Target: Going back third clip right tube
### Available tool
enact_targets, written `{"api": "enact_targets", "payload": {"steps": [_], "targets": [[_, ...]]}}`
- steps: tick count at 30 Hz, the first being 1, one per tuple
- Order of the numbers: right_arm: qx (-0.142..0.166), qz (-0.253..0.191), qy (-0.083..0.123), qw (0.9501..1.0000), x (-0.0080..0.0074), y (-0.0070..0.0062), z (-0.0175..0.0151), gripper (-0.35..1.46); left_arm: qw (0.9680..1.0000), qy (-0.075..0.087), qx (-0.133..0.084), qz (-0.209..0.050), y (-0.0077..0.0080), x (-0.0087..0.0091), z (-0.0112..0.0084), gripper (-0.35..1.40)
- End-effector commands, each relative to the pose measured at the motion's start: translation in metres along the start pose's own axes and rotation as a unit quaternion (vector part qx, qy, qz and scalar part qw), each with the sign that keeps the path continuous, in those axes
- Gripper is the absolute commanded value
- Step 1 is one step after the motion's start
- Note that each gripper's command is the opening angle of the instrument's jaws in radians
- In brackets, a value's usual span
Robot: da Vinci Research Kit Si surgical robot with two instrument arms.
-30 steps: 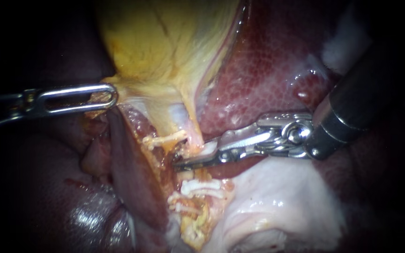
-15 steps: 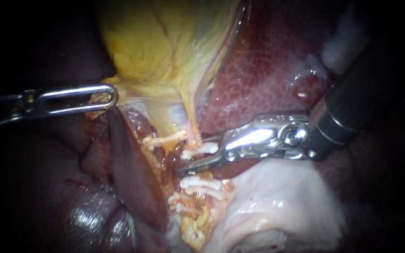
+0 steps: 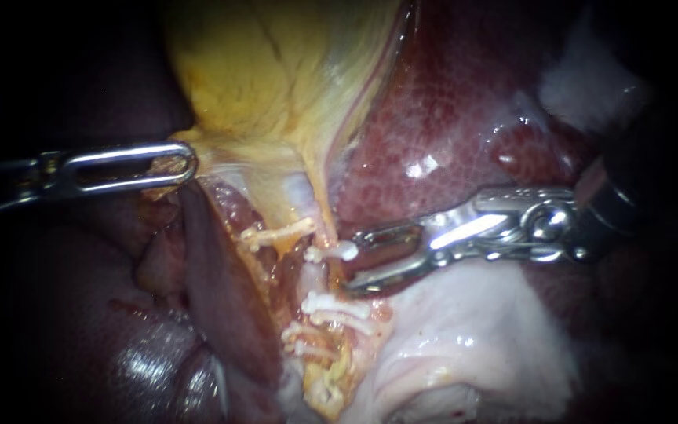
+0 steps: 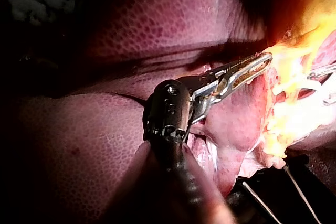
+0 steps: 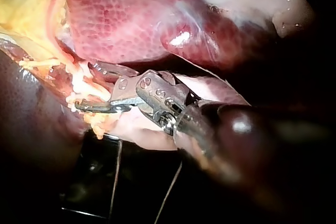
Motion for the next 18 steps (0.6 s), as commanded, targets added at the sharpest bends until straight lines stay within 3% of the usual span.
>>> {"api": "enact_targets", "payload": {"steps": [1, 5, 11, 18], "targets": [[-0.001, -0.008, 0.006, 0.9999, 0.0005, -0.0005, -0.0012, 0.60, 1.0000, 0.000, 0.000, 0.000, 0.0000, 0.0000, 0.0000, -0.35], [-0.003, -0.033, 0.019, 0.9993, 0.0022, -0.0019, -0.0042, 0.60, 1.0000, 0.000, 0.000, 0.000, 0.0000, 0.0002, 0.0001, -0.35], [-0.005, -0.055, 0.026, 0.9981, 0.0032, -0.0034, -0.0057, 0.60, 1.0000, -0.004, -0.003, 0.003, 0.0000, 0.0010, 0.0010, -0.35], [0.000, -0.063, 0.025, 0.9977, 0.0030, -0.0036, -0.0056, 0.60, 0.9999, 0.007, -0.004, 0.010, 0.0002, 0.0038, 0.0052, -0.35]]}}
